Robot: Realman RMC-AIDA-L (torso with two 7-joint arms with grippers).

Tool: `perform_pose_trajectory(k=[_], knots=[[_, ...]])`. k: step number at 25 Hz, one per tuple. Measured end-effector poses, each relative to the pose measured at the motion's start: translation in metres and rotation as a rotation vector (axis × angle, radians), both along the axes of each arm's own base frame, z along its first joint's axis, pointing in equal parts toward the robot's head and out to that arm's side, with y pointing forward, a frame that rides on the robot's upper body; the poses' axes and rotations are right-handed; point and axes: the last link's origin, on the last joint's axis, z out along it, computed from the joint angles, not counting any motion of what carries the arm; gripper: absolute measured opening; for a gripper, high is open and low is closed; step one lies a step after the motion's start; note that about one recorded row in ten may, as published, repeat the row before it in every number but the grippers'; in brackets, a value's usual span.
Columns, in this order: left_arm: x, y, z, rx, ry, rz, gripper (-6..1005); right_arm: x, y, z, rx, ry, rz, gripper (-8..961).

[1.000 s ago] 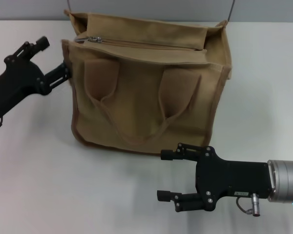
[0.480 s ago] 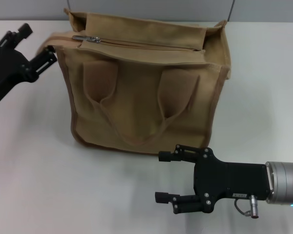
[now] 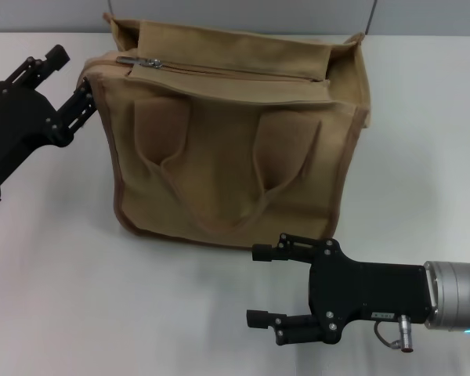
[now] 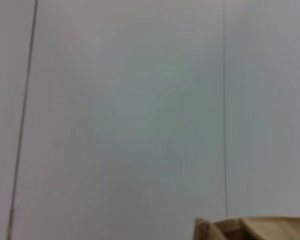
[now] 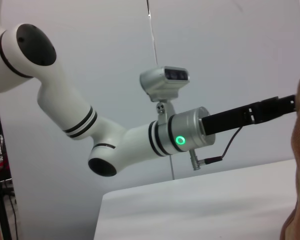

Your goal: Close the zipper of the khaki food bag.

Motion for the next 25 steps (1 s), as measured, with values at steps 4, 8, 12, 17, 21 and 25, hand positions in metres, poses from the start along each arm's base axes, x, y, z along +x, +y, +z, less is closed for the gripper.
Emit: perform_pose_trajectory(k=[4,8,12,17,21,25], knots=[[0.003,-0.002,-0.002,0.005,-0.002,-0.022,700,0.001,0.000,0.000,0.005,0.004,-0.008,813],[0.006,0.000,-0.003,-0.001,-0.002,-0.031,561,0.001,-0.001,0.000,0.007,0.004,-0.008,813],[0.007,0.001,-0.006,-0.007,-0.011,-0.027,375,0.001,-0.002,0.001,0.018,0.009,0.000,813],[0.009,0.002,-0.006,-0.010,-0.022,-0.029,120,-0.004,-0.009,0.008,0.075,0.103,0.037,813],[0.014,0.004,-0.010,-0.023,-0.045,-0.041,19,-0.008,-0.008,0.025,0.221,0.223,0.039,813],[0.023,0.004,-0.011,-0.031,-0.078,-0.080,19,-0.014,0.005,0.037,0.383,0.314,-0.010,812]])
